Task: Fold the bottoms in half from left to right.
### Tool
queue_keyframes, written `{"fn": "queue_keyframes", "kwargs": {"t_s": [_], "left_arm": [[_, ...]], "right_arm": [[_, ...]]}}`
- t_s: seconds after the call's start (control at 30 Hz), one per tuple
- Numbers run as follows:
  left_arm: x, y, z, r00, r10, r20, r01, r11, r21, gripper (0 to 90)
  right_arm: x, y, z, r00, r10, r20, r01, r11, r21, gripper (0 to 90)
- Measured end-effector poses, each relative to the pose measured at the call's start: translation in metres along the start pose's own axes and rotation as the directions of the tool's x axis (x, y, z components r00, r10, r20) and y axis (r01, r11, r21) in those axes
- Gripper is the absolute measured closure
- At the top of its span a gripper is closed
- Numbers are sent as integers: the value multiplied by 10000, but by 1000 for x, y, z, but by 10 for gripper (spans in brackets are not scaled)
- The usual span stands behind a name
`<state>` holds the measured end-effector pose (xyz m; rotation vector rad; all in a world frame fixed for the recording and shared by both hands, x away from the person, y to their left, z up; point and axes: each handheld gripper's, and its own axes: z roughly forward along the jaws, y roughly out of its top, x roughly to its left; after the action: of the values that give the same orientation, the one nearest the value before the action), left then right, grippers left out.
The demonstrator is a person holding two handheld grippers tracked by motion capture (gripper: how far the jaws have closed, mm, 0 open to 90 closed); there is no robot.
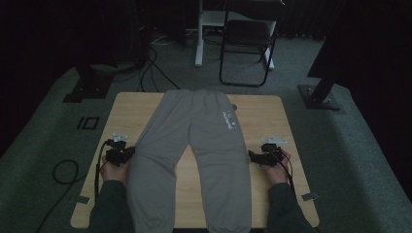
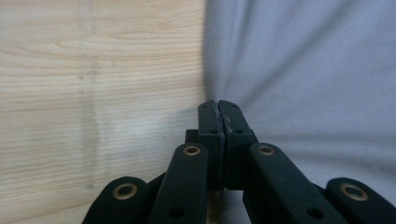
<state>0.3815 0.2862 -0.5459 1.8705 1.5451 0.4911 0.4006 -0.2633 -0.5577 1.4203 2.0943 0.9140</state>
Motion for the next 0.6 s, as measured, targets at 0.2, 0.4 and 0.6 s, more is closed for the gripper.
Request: {"fn": "queue_keyframes", "kwargs": {"t_s": [0.2,0.4,0.6], "left_arm": [[-23,12,-11,9930,4,1180,89,9968,-790,888],[-68,29,-13,9747,1015,1992,-790,9899,-1178,888],[-123,51,-3,9429,1847,2773,-1560,9801,-1225,887]], "right_arm": [[0,0,0,10000,-5,-19,5,10000,-5,194],[0,0,0,10000,-6,-19,6,10000,1,194],[0,0,0,10000,-9,-24,9,10000,2,193]]}}
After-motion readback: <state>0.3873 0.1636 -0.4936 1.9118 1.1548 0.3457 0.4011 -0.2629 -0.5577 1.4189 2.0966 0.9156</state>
